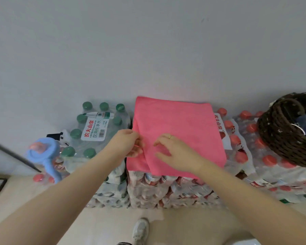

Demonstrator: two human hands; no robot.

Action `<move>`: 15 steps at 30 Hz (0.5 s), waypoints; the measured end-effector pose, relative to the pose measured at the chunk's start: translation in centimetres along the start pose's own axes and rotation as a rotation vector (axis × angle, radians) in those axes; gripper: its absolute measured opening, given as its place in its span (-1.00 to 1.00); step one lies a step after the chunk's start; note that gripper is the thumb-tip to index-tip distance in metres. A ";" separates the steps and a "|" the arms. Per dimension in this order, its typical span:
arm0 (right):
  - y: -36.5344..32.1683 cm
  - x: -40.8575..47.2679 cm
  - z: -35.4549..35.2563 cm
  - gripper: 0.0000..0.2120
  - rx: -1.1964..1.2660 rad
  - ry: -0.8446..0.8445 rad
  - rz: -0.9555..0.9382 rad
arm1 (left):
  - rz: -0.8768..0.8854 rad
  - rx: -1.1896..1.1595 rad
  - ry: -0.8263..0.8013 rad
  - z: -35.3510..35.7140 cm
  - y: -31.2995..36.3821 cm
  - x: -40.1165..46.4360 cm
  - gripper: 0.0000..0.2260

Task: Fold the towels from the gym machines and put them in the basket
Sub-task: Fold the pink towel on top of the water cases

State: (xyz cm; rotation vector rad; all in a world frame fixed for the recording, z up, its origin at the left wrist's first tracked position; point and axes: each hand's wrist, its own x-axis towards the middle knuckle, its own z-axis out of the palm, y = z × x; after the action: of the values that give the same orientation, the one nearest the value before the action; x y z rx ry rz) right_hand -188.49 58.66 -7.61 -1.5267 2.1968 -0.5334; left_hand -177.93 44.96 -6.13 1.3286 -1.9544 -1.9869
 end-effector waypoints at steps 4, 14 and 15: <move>-0.9 -1.6 1.8 -0.40 -0.157 -0.083 0.028 | -0.052 0.055 -0.023 1.5 -2.1 -2.2 -0.82; 0.5 -3.4 2.2 -0.63 -0.107 0.041 0.022 | -0.202 -0.104 -0.082 3.3 -3.6 -4.5 -0.83; 0.6 -3.6 2.3 -0.57 -0.150 -0.002 -0.004 | -0.225 -0.135 -0.093 3.6 -3.8 -4.6 -0.84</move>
State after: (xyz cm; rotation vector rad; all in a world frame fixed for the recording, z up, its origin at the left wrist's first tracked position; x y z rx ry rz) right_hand -186.60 62.11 -9.46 -1.6051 2.2775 -0.3749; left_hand -175.20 51.26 -7.57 1.5058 -1.7362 -2.2744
